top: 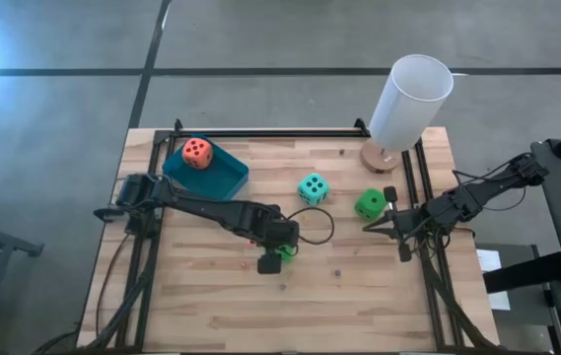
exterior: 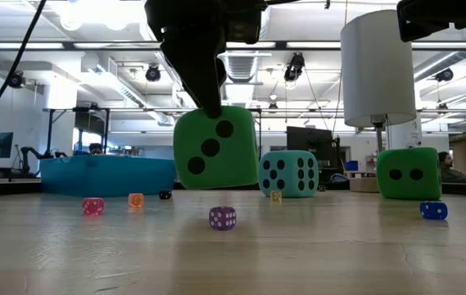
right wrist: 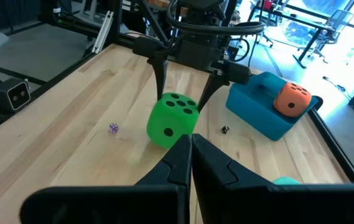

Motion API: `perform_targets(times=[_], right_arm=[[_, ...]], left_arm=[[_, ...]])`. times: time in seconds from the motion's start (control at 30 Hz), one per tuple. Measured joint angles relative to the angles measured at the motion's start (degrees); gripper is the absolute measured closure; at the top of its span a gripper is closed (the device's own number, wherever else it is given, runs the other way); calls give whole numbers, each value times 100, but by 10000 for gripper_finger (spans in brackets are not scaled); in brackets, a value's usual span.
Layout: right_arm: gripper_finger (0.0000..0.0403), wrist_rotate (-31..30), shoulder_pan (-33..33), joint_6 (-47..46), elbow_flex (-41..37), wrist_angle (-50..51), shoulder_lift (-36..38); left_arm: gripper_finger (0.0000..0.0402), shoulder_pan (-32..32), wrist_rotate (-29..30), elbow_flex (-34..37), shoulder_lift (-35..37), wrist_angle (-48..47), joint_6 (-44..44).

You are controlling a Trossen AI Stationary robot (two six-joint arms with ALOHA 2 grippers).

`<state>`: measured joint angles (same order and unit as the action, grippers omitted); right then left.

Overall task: Pick & Place Dice
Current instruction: Put the big green dice on the left into the blue bin

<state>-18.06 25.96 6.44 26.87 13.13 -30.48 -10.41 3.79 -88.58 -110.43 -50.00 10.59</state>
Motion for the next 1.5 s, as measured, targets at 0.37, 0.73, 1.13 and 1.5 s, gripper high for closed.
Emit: perform_targets(times=[0.37,0.73,1.13,1.5], right_arm=[[394,0,1,0,0,0,-2],[394,0,1,38,1,0,-2],[394,-2,0,746,0,-2,0],[394,-2,0,708,1,-17,0]], left_arm=[[71,0,-17,0,0,-2,34],[74,0,-17,0,0,-13,42],[77,0,-17,2,72,-258,203],[79,0,21,4,493,-545,399]])
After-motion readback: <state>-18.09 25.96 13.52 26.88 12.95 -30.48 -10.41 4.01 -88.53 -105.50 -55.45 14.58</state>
